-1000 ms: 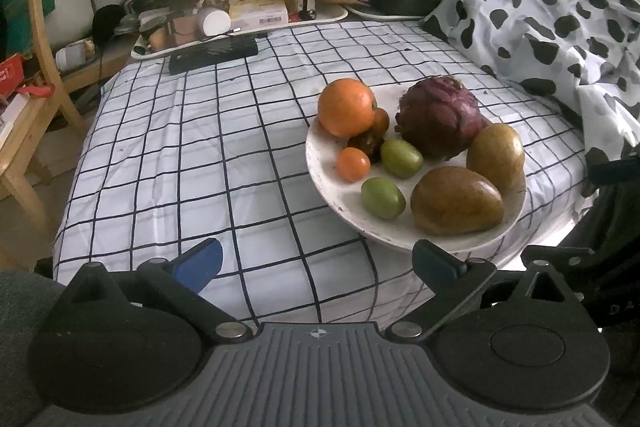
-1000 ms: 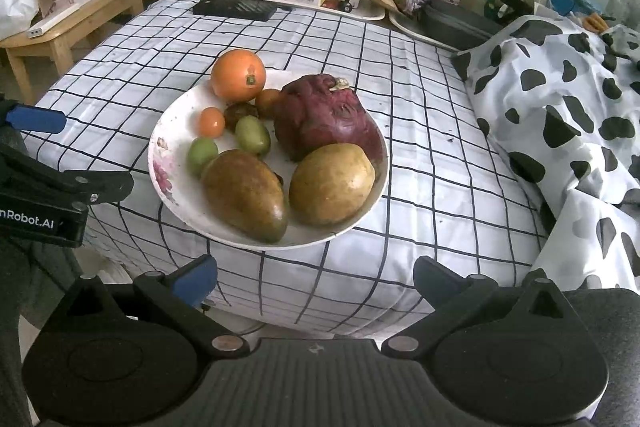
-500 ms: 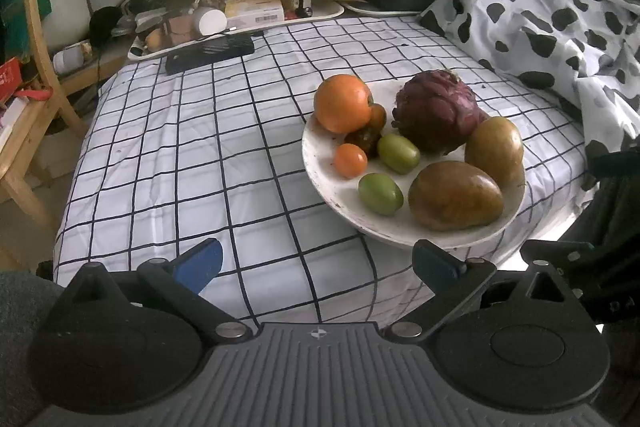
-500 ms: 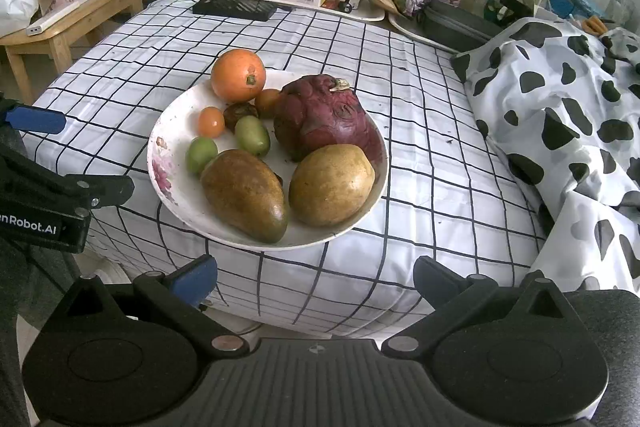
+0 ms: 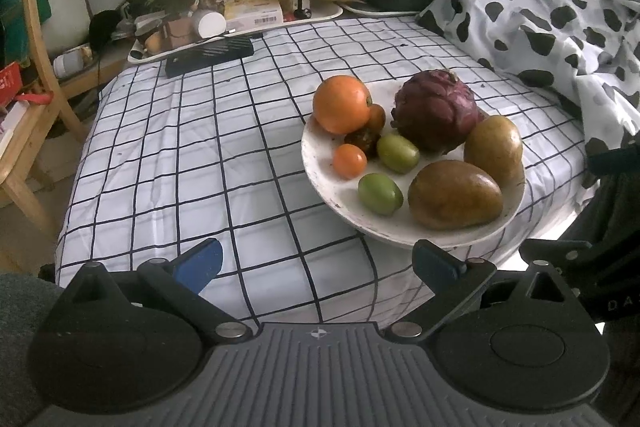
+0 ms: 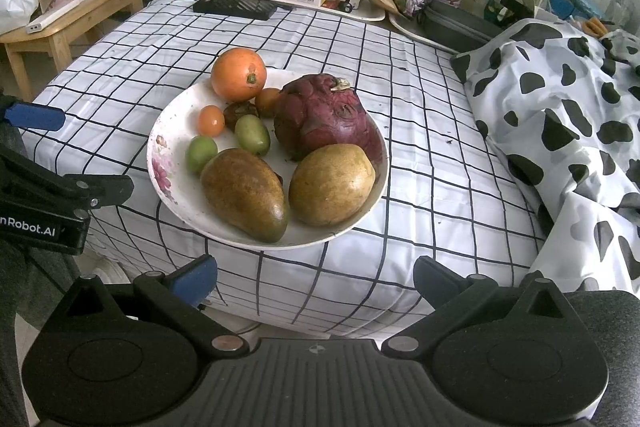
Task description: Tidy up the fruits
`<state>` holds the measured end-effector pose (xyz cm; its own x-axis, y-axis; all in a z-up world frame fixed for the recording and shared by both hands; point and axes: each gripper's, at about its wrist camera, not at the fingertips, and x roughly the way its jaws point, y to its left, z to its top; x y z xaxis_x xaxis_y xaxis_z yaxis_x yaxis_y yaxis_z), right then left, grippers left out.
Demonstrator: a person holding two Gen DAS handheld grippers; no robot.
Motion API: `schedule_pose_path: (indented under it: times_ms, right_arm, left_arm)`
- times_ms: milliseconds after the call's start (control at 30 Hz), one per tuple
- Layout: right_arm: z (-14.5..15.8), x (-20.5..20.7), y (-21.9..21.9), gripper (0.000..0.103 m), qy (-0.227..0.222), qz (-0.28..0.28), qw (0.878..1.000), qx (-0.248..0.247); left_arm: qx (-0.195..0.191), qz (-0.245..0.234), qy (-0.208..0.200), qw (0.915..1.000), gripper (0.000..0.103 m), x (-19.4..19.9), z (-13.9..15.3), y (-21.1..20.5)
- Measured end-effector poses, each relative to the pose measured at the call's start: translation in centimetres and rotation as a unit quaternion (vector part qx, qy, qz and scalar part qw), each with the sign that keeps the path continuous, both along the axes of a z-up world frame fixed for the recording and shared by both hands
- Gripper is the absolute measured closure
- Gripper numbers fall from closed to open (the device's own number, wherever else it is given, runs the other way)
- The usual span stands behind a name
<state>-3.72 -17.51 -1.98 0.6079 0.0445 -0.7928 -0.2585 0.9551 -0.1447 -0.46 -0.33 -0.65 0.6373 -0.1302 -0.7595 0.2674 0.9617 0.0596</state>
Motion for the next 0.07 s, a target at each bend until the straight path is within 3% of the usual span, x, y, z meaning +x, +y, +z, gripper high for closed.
schedule_pose_path:
  times_ms: [67]
  right_arm:
    - [0.00, 0.01, -0.01, 0.000, 0.000, 0.000, 1.000, -0.001]
  left_arm:
    - [0.000, 0.000, -0.001, 1.0000, 0.000, -0.03, 0.02, 0.06]
